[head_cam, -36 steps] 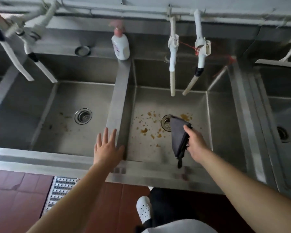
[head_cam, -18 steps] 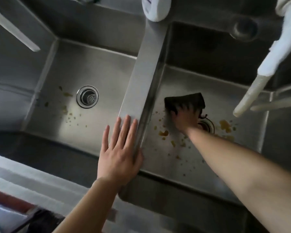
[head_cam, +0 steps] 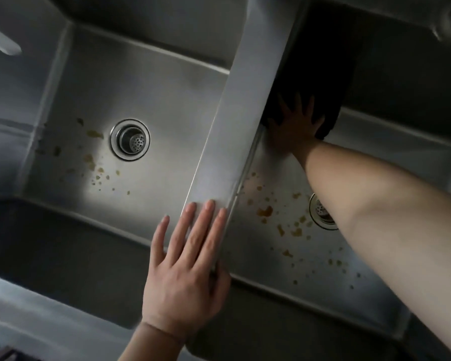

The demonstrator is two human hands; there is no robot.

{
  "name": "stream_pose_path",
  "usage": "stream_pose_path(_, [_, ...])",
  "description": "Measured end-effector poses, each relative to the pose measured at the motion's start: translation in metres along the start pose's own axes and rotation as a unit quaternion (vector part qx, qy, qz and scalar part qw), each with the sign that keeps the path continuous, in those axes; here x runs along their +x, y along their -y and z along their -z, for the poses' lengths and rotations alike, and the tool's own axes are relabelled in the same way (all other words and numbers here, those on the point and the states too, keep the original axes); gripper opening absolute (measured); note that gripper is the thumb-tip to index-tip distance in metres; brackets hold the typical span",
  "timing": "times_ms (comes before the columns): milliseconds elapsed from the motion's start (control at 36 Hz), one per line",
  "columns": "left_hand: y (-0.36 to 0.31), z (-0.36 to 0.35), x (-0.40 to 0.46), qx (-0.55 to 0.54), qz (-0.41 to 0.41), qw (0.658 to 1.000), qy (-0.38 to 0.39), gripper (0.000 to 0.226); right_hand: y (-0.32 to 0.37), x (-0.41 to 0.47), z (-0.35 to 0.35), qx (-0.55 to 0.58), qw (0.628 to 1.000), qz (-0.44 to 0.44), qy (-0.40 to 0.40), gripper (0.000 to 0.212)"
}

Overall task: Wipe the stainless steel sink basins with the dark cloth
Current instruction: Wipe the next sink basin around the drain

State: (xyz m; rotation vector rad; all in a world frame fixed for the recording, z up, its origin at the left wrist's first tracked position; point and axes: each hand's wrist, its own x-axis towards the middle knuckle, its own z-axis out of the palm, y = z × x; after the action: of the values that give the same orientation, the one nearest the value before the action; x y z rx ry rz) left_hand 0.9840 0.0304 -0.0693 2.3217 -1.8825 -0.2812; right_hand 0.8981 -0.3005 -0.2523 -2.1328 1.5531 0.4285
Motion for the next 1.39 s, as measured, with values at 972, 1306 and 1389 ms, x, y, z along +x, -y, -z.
stream_pose_path(972, [-0.007,0.003,-0.001,0.04,0.029,0.999,0.0,0.088,-0.023,-0.164,-0.1,-0.087,0.977,0.186,0.048,0.067])
stream_pose_path(1306, [-0.003,-0.001,-0.003,0.011,0.031,0.999,-0.002,0.088,-0.023,-0.278,-0.106,-0.291,0.82,0.416,0.264,0.056])
stream_pose_path(1389, [-0.005,0.003,-0.004,-0.008,0.038,0.999,0.013,0.087,-0.008,-0.293,-0.083,-0.204,0.881,0.291,0.312,0.05])
